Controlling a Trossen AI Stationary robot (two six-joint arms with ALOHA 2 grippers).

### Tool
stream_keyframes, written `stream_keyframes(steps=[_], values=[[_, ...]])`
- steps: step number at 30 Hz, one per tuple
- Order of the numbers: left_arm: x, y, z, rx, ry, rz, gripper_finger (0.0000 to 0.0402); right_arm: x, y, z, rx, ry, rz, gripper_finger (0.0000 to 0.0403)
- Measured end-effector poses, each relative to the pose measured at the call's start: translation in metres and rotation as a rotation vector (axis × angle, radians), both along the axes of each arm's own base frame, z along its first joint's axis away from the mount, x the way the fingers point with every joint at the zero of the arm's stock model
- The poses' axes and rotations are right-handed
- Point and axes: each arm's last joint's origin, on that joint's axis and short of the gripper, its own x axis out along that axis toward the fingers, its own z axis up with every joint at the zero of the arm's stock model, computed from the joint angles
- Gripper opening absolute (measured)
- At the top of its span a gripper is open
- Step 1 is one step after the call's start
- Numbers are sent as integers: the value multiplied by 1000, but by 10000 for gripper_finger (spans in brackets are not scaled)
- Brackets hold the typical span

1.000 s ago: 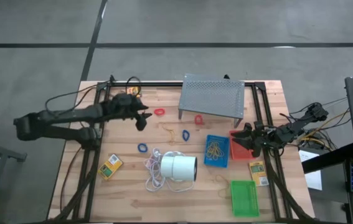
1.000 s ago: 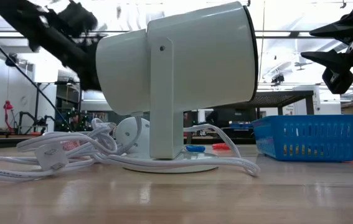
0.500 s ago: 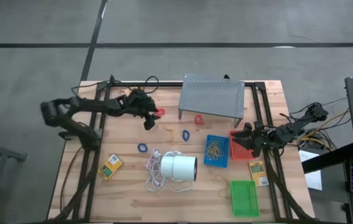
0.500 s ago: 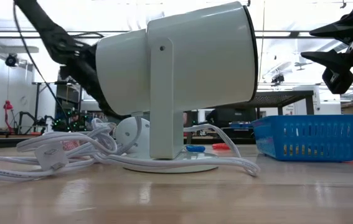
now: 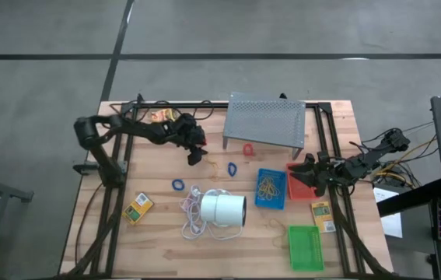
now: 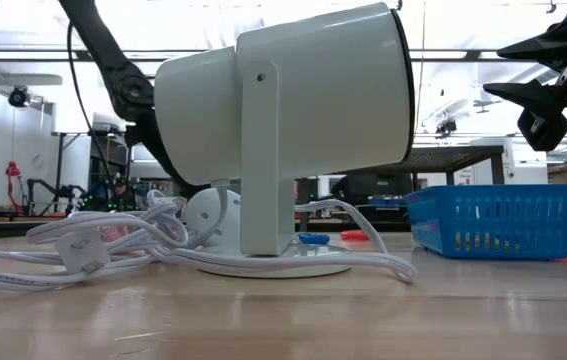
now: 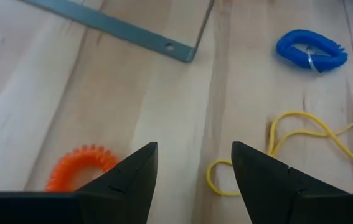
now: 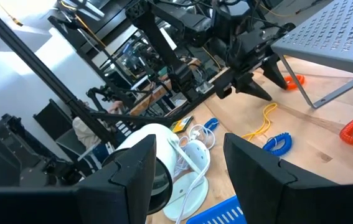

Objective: Pick & Place Office Desk Supplies
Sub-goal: Put the yellow rubber band into the blue bin

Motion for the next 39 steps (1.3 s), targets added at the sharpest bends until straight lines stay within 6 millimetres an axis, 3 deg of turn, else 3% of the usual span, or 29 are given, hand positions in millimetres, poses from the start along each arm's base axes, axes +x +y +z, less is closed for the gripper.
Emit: stream_keyframes(steps=[11,29,39], values=[[7,-18,-1,32,6,-134,214,0,0,0,0,0,0,185],[10,-28,-1,26,-13,-227,211,0,0,0,0,0,0,185],[19,-24,-20,-39,34,-208,211,0,0,0,0,0,0,185]])
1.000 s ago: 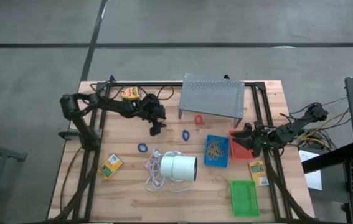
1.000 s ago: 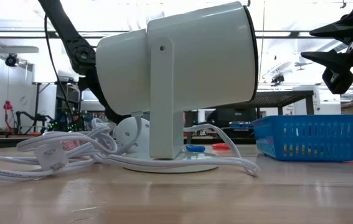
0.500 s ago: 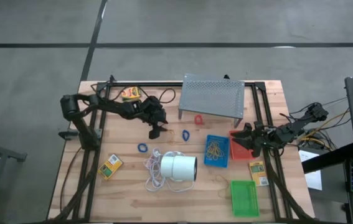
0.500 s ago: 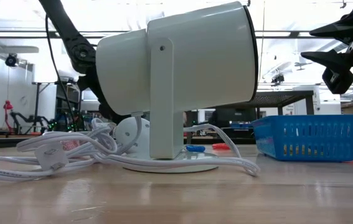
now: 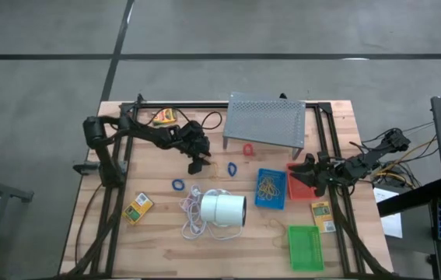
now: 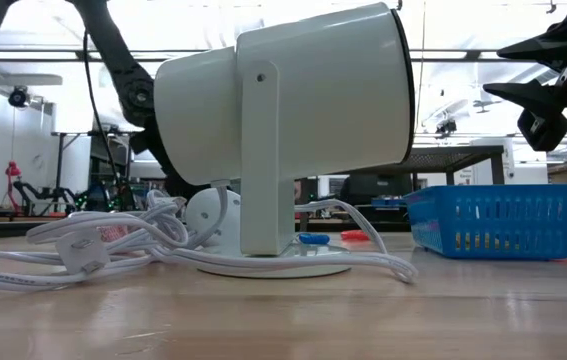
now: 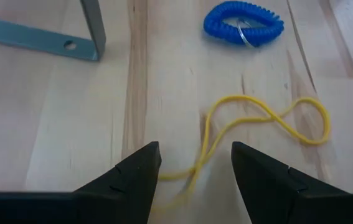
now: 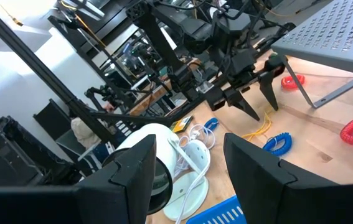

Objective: Pick & Place Office Desk Supplies
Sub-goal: Put the yellow rubber band into the blue bin

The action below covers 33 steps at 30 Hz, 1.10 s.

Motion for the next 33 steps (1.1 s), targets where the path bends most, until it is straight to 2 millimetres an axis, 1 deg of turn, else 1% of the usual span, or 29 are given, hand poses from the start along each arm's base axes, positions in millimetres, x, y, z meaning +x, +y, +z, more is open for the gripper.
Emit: stream_keyframes(steps=[4,7,10,18,20,26,31,33], values=[[3,1,0,3,2,2,204,0,0,0,0,0,0,185],[3,2,1,10,5,3,185,0,0,0,0,0,0,185],[3,2,1,18,7,1,150,0,0,0,0,0,0,185],[3,3,0,18,21,51,28,0,0,0,0,0,0,185],[3,3,0,12,25,63,9,0,0,0,0,0,0,185],[3,3,1,6,21,71,3,0,0,0,0,0,0,185],[-1,1,10,7,21,75,2,0,0,0,0,0,0,185],[-1,1,16,17,1,75,1,0,0,0,0,0,0,185]])
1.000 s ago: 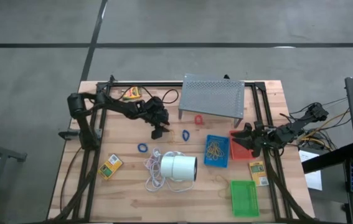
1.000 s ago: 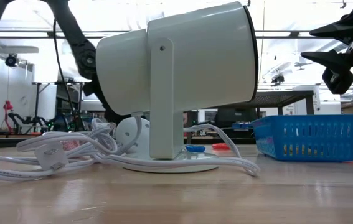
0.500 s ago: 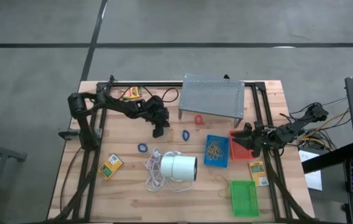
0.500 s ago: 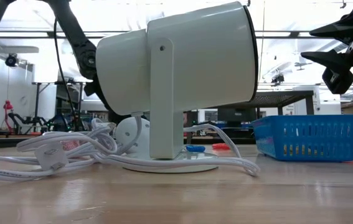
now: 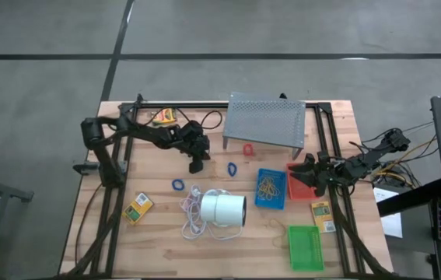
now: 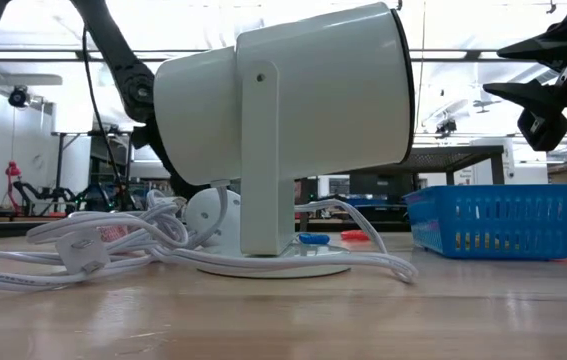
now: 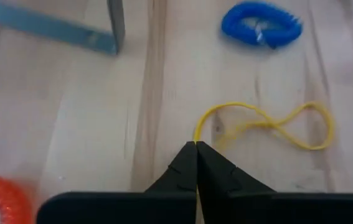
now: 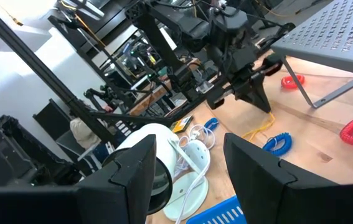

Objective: Pick & Place Office Desk Supplies
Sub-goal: Put the yellow rubber band into the blue bin

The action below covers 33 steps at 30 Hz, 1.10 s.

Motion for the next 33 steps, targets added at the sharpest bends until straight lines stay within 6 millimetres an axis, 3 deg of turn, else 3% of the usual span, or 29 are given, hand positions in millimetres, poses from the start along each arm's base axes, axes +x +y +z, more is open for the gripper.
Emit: stream_keyframes(steps=[15,24,33], values=[[-2,0,30,70,-78,27,1,0,0,0,0,0,0,185],[-15,-6,69,142,-172,66,0,0,0,0,0,0,0,185],[-35,-18,105,234,-389,58,0,0,0,0,0,0,0,185]])
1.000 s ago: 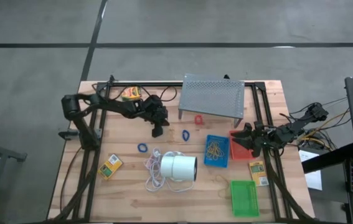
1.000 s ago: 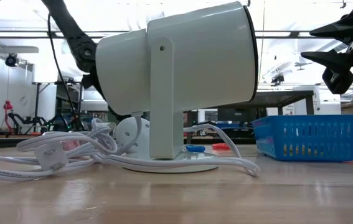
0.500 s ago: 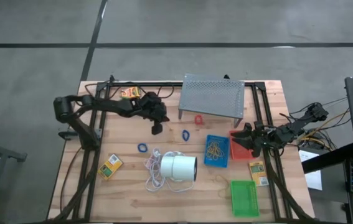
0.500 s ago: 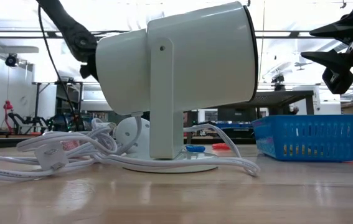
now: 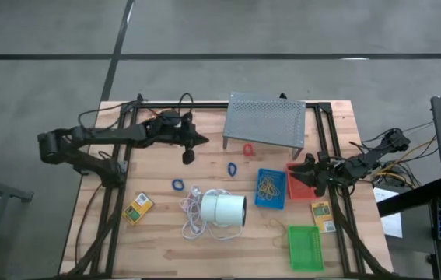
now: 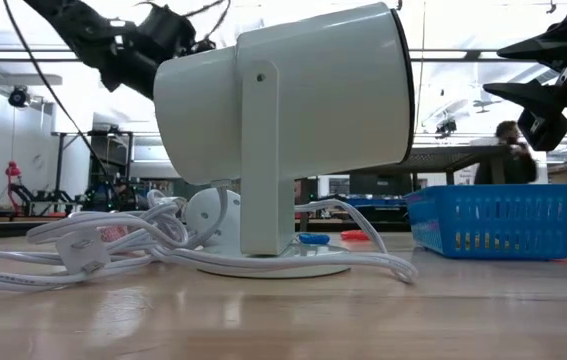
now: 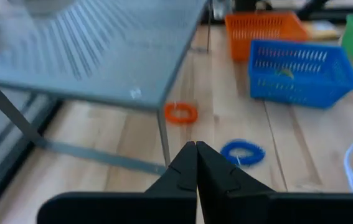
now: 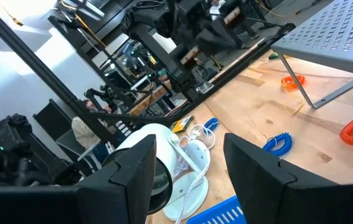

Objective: Pick & Place Office Desk Supplies
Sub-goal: Put the yellow rubber band into the blue bin

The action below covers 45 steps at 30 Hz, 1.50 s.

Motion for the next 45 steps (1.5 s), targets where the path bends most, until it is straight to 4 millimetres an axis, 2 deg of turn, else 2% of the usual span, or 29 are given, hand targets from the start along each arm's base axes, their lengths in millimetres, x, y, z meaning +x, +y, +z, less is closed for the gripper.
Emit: stream_keyframes(steps=[5,14,18,22,26,30,37,41,45], values=[[-3,-6,12,26,-64,-15,0,0,0,0,0,0,0,185],[-1,-11,12,15,-59,-30,0,0,0,0,0,0,0,185],[-3,-10,8,-3,-20,19,0,0,0,0,0,0,0,185],[-8,-8,-1,-32,88,153,10,0,0,0,0,0,0,185],[-10,-7,-10,-90,156,231,40,0,0,0,0,0,0,185],[-8,-2,-18,-138,178,271,86,0,0,0,0,0,0,185],[-6,23,-39,-333,198,361,165,0,0,0,-1,0,0,185],[1,38,-52,-397,237,330,193,0,0,0,0,0,0,185],[14,46,-66,-385,290,305,207,0,0,0,0,-1,0,185]])
